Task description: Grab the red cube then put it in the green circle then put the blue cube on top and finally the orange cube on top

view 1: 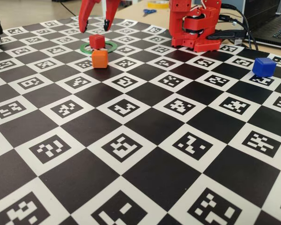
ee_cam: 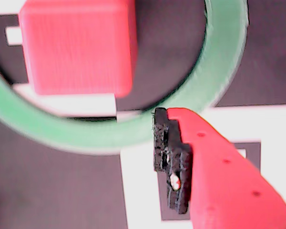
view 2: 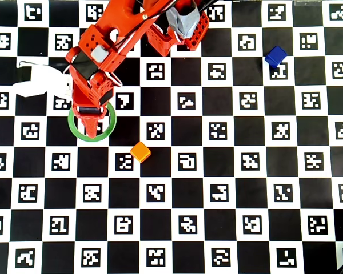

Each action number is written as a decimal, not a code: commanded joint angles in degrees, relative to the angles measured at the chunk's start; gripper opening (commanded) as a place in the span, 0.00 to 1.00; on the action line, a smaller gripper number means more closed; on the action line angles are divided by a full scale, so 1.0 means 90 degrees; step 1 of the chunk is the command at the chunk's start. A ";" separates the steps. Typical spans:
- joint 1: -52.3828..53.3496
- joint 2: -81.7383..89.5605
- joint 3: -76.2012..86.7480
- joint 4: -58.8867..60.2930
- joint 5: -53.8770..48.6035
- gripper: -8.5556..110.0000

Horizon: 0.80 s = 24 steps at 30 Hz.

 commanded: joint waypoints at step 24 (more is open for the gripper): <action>-0.3926 0.1963 -0.1426 0.2295 0.4570 0.39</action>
